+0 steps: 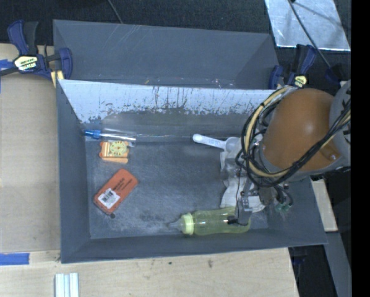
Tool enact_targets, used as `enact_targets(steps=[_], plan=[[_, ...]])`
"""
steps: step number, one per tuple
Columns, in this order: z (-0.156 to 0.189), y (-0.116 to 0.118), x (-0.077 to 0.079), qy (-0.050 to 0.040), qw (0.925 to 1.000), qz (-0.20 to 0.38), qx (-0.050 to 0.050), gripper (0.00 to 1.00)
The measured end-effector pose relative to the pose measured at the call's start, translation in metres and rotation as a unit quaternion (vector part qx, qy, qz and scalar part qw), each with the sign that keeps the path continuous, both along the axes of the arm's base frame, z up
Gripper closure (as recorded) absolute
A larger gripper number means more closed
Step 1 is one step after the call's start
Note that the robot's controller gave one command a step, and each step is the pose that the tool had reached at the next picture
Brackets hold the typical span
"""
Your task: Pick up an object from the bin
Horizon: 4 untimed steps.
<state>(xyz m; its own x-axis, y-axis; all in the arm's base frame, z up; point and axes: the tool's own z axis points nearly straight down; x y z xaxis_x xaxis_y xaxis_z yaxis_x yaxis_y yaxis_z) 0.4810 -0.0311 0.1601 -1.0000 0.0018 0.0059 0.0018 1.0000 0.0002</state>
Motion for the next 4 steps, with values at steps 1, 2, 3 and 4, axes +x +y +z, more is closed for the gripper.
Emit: enact_targets(steps=[1,2,3,4], plan=[[0.004,0.0,0.002,-0.0043,1.0,0.001,0.0,0.0],[-0.062,-0.058,0.006,-0.0072,1.0,0.0,0.0,0.0],[-0.066,-0.08,0.007,-0.0027,1.0,0.005,0.0,0.0],[-0.05,-0.088,0.009,-0.005,0.9998,0.018,0.0,0.0]])
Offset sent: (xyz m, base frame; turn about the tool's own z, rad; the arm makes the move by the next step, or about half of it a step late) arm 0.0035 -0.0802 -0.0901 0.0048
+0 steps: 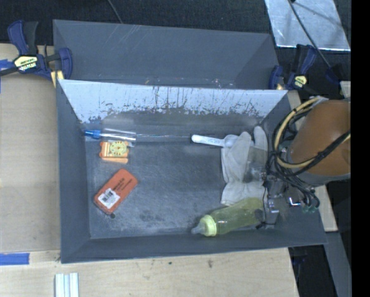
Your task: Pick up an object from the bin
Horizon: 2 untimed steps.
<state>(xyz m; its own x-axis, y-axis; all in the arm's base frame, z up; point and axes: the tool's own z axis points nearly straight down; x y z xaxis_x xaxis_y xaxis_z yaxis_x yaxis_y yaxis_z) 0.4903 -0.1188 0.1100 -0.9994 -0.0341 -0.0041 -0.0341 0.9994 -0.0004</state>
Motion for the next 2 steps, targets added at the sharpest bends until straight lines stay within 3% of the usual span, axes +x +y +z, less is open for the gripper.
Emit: enact_targets(steps=[1,2], plan=[[-0.0273,0.0225,-0.0033,0.0018,0.9987,0.051,-0.001,0.0],[-0.0348,0.0245,-0.0055,0.0064,0.9924,0.123,0.002,1.0]])
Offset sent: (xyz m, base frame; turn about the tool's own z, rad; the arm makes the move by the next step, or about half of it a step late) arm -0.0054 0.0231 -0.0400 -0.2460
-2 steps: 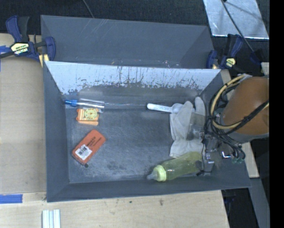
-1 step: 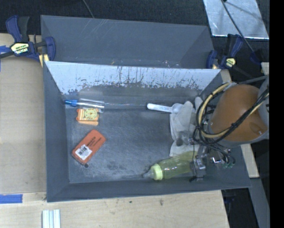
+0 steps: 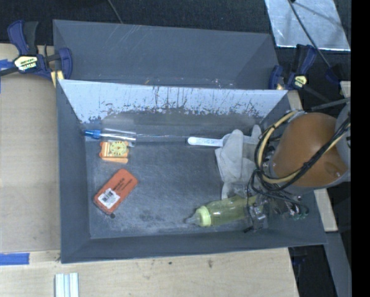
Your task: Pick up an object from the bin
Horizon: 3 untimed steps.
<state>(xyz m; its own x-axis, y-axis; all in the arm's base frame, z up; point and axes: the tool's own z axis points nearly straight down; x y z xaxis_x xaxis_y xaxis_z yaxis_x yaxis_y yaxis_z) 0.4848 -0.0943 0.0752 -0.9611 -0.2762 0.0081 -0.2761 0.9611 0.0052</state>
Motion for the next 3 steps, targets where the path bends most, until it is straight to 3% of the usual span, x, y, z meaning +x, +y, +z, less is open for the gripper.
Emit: enact_targets(steps=[3], plan=[[0.017,0.0,0.0,-0.0044,1.0,0.0,-0.001,1.0]])
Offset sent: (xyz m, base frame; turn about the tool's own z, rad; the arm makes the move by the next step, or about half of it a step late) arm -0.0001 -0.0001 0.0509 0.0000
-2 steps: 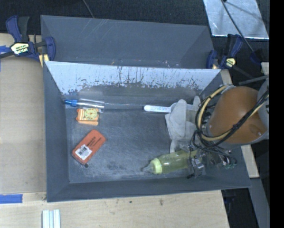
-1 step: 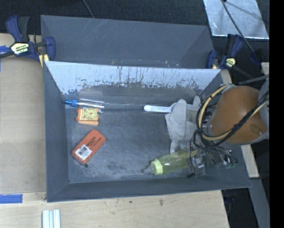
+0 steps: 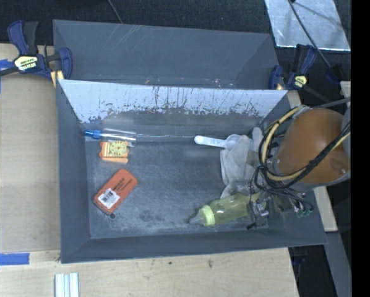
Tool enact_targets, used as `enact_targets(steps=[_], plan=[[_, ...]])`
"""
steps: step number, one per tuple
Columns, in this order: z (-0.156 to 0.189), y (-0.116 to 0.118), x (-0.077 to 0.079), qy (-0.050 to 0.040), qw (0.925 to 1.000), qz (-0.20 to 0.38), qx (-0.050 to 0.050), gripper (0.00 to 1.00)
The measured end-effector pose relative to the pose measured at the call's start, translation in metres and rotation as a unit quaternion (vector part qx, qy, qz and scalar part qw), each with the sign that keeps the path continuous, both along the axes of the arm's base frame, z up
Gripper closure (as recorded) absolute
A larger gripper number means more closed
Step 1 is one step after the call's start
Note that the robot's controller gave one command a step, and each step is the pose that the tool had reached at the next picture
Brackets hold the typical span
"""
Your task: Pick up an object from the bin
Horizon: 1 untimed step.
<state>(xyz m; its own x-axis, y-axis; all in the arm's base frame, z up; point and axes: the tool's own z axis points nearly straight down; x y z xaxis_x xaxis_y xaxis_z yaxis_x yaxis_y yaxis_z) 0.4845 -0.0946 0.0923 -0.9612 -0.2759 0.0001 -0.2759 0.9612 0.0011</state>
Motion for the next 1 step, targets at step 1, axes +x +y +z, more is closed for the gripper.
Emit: enact_targets(steps=[1], plan=[[0.0096,-0.0006,0.0013,-0.0028,1.0,0.0,-0.001,1.0]])
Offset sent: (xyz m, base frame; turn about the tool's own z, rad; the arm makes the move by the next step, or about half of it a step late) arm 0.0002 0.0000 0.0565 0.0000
